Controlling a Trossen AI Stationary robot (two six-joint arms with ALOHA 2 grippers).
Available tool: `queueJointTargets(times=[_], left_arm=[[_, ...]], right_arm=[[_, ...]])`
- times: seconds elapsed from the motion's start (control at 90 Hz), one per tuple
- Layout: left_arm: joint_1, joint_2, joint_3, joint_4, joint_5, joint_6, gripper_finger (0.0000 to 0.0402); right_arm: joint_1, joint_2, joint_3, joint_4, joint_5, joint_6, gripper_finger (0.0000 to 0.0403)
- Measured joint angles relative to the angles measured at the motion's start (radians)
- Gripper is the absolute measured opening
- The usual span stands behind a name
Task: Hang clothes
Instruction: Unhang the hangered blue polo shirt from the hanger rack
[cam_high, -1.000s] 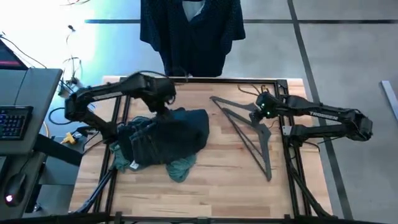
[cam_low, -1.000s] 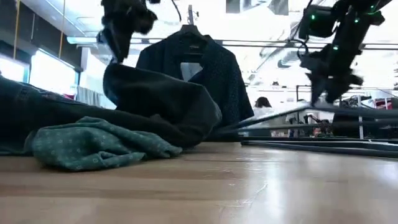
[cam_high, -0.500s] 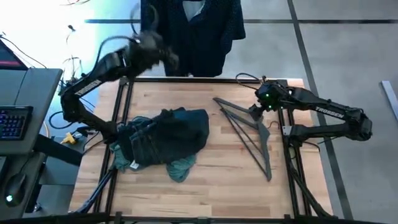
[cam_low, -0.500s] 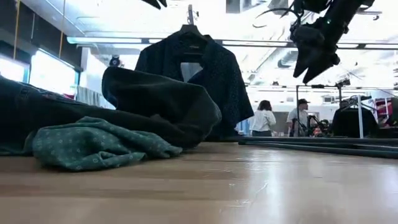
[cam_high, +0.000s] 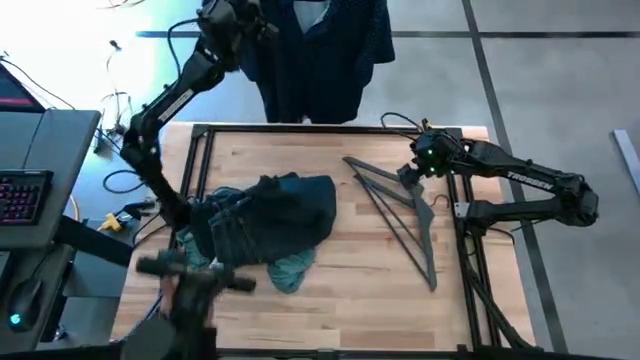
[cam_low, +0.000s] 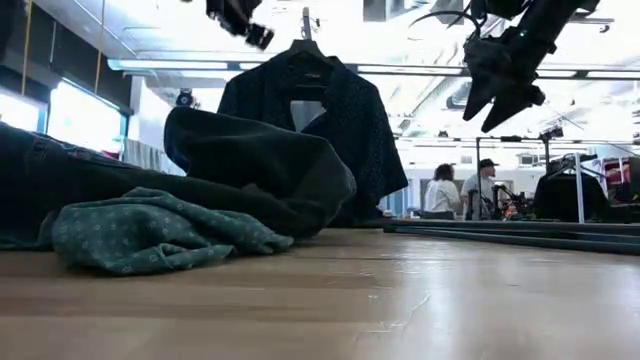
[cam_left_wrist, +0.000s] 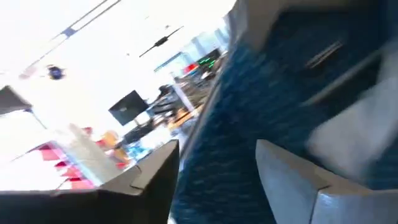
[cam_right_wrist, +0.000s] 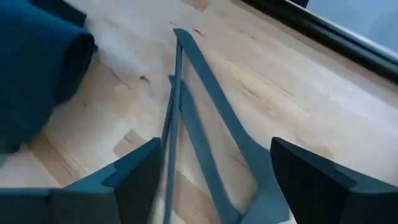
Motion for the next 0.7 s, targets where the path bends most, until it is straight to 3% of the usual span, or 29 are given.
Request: queueJointTargets(times=[0.122,0.267,0.467,0.7], left_arm=[[0.082,0.067,-0.001,0.059,-0.051,0.005,0.0207],[0.158,0.125,-0.001,0.067,0.118,-0.004,0.0208],[0.215,0.183,-0.001,0.158,0.21,-0.004,0.0208],[0.267,0.227,-0.001,0.213,0.549,-0.003,0.0207]], right_arm=[[0.0,0.002,0.0,0.025,0.013,0.076,0.0277],[-0.002,0.008,0.0,0.034,0.03,0.159,0.0277],[-0.005,0.007,0.0,0.034,0.029,0.319,0.0277],[-0.005,0.007,0.0,0.034,0.041,0.389,0.0277]])
